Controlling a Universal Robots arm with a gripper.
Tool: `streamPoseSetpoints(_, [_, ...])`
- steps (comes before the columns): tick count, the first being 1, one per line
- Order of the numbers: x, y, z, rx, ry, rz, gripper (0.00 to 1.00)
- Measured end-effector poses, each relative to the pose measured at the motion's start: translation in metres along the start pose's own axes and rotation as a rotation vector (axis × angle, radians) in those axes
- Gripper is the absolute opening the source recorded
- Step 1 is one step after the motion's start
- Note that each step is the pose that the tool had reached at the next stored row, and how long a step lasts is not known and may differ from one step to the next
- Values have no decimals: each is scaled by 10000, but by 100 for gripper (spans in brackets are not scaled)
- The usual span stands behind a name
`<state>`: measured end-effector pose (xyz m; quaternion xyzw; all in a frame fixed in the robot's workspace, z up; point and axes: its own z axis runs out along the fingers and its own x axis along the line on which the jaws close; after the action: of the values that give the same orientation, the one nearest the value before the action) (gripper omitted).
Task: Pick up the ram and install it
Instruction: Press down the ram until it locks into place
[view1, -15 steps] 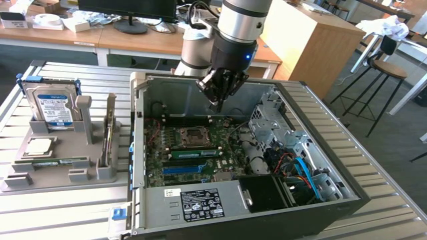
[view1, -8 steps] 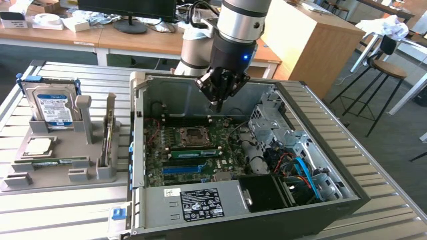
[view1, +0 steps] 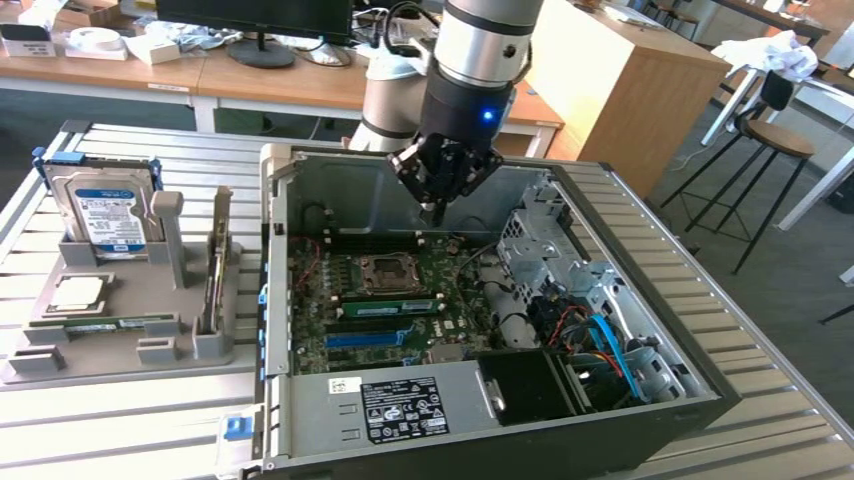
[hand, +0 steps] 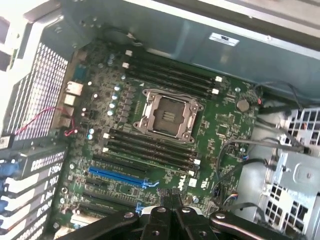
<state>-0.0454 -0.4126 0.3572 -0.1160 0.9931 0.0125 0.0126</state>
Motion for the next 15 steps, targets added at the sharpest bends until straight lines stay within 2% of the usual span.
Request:
streamPoseSetpoints(10, [1, 0, 8, 40, -31, 1450, 10])
streamPoseSetpoints(15, [1, 0, 8, 44, -34, 1564, 10])
